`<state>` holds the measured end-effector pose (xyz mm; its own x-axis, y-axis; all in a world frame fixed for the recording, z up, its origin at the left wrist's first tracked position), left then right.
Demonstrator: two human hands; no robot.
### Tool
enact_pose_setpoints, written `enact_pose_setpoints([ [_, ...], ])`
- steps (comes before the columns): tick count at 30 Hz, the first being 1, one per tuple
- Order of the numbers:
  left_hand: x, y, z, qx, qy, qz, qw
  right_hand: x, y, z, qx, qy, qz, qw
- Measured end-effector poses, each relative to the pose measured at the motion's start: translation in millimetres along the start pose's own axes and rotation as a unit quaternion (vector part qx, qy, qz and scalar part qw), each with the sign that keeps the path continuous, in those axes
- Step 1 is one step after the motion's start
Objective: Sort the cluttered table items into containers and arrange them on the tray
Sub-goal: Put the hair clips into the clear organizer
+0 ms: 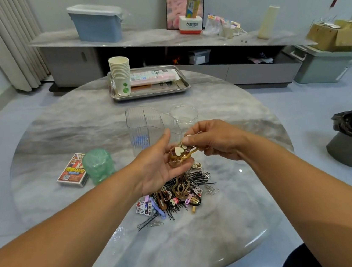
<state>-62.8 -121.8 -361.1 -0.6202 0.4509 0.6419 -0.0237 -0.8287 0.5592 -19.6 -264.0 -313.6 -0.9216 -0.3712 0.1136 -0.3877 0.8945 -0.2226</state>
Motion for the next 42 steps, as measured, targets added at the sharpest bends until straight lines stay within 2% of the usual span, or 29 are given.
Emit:
enact_pose_setpoints([
  [4,4,3,-1,-0.063,0.014,-0.008,0.998,-4,12,0,0.028,-0.022,0.006,0.999],
  [8,5,1,3,-0.093,0.032,0.009,0.995,-8,16,2,-0.06,-0.016,0.041,0.997],
  [9,5,-4,5,-0.078,0.037,0.025,0.996,-8,11,6,-0.038,-0.011,0.054,0.998],
  [11,4,-17,11,-0.042,0.041,0.057,0.997,-7,0,13,0.129,-0.014,0.049,0.99],
  [13,4,-28,13,-0.029,0.034,0.079,0.996,-4,0,25,0.283,-0.01,0.001,0.959],
  [16,3,-37,13,-0.008,0.015,0.089,0.996,-2,7,48,0.359,0.025,-0.056,0.931],
  [19,4,-37,13,0.01,0.014,0.089,0.996,-6,11,56,0.408,0.024,-0.059,0.911],
  [23,4,-40,13,0.054,0.017,0.103,0.993,-8,12,52,0.398,0.019,-0.044,0.916],
  [26,5,-45,14,0.08,0.015,0.103,0.991,-10,11,39,0.354,0.016,-0.024,0.935],
  [29,5,-48,16,0.083,0.02,0.097,0.992,-7,11,34,0.265,0.068,-0.024,0.962],
  [32,4,-52,17,0.084,0.042,0.108,0.99,5,22,39,0.268,0.146,-0.078,0.949],
  [34,4,-54,17,0.084,0.054,0.121,0.988,12,32,42,0.299,0.165,-0.088,0.936],
  [42,5,-55,8,0.076,0.038,0.148,0.985,10,52,43,0.333,0.135,-0.031,0.933],
])
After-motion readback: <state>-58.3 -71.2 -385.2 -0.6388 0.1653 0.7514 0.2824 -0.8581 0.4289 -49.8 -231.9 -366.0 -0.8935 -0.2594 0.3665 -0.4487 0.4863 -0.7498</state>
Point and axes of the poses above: each hand's wrist, its own x-axis away from the middle knuckle, its own y-axis out of the palm, z = x × y, the point moved 7 cm from there along -x, towards the middle knuckle, and after that the axes turned 14 degrees about -y, right-handed, at the moved point
